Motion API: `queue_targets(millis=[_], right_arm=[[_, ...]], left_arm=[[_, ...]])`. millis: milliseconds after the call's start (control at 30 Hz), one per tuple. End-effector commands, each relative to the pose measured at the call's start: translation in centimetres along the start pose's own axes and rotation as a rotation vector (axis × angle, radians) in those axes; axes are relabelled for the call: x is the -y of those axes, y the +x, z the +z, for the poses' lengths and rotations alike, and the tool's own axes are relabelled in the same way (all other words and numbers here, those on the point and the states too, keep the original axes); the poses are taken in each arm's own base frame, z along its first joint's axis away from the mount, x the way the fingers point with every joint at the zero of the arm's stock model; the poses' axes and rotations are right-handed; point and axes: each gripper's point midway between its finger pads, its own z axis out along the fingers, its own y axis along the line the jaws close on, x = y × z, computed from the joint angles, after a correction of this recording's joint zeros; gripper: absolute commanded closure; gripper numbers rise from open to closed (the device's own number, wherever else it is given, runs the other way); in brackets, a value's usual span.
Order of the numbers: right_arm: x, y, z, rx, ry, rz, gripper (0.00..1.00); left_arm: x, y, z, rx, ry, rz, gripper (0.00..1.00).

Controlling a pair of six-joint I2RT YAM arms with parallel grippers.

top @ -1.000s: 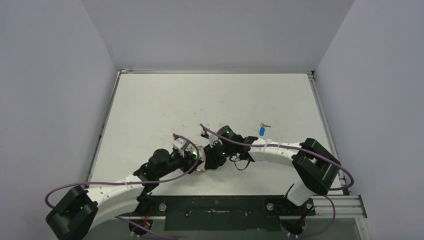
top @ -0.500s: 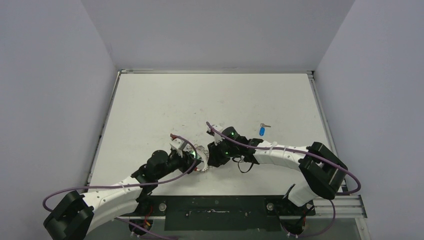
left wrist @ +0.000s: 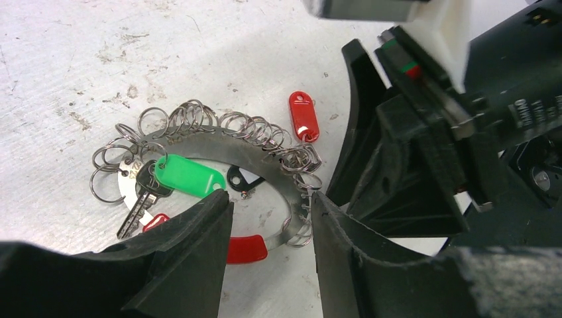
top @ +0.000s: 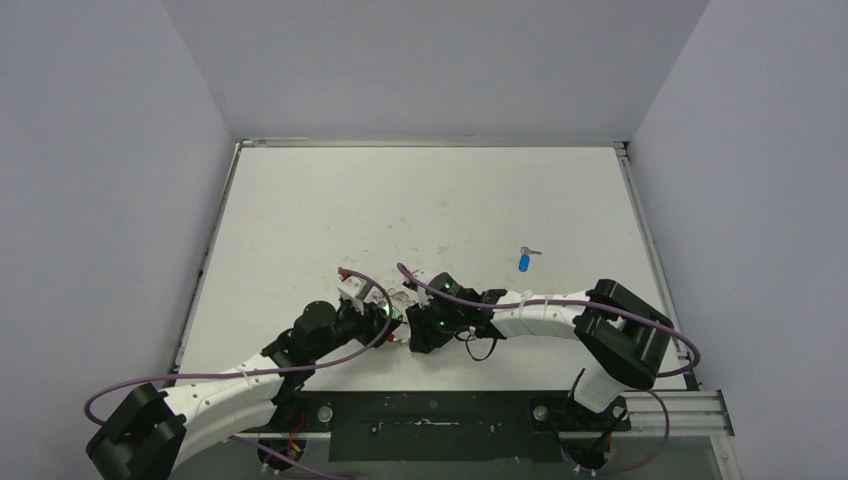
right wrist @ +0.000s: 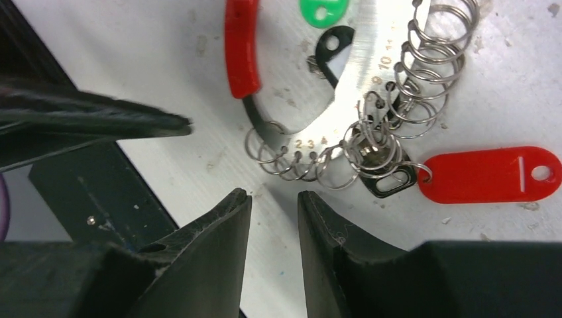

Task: Put the keys on the keyring

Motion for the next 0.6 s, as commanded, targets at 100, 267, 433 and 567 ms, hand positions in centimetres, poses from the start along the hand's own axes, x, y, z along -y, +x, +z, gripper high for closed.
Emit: queue_targets(millis=[100, 267, 433, 567], right_arm=[[1.4, -2.2, 1.3, 0.037, 0.1, 0.007, 0.66], [2.5, -4.8, 0.8, 0.114, 0.178, -0.007, 0.66], [3.8, -6.5, -0.6, 0.191, 0.248, -0.011, 0.66], [4.0, -7.7, -1.6, 0.271, 0.217, 0.024, 0.66]], left_arm=[[0.2, -0.6, -0.1, 0.026, 0.002, 0.003, 0.55], [0.1, -0.6, -0.2, 0.027, 0.0, 0.005, 0.55], [0.1, -0.6, -0.3, 0.028, 0.0, 0.01, 0.55], [0.0, -0.5, -0.3, 0.028, -0.003, 0.013, 0.54]])
